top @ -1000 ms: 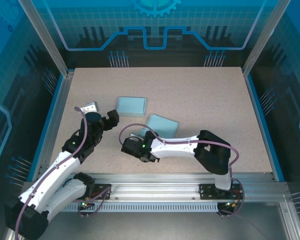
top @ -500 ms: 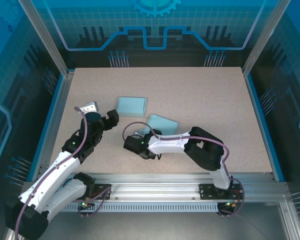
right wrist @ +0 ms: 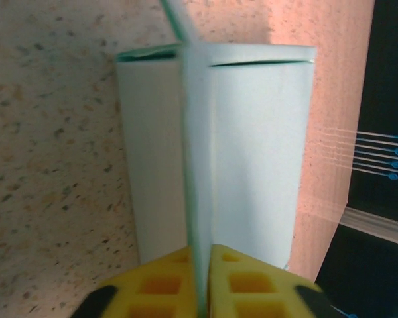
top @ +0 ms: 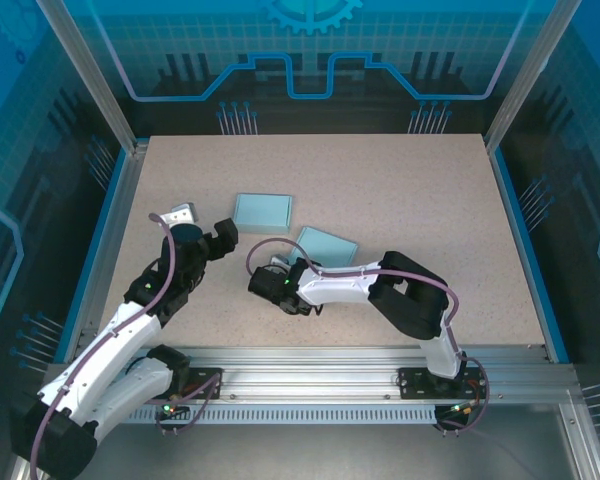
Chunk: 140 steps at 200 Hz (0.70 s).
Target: Fold the paper box
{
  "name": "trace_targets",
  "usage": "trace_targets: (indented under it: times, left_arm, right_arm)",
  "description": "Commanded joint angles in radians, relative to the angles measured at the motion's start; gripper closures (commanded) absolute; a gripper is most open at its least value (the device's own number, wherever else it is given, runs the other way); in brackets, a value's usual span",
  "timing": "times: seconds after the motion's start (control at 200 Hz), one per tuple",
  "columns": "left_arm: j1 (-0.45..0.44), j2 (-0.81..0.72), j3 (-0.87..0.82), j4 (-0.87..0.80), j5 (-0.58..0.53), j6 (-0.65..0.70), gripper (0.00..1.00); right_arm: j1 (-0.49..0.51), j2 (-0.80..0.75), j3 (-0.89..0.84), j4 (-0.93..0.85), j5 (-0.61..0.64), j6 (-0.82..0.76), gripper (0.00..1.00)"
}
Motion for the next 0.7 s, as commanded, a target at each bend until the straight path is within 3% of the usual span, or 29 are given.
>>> trace_targets:
  times: [0.0,0.695]
  left_arm:
    - [0.005,0.000,-0.005,0.026,-0.018,0.008,0.01]
    - [0.004,0.018,0.020,0.017,-0.010,0.028,0.01]
  right_arm:
    - [-0.007,0.017,0.011,0.003,0.005,-0.006,0.98]
    - [-0.003,-0.076,0.050,-0.072,-0.099,-0.040,1.00]
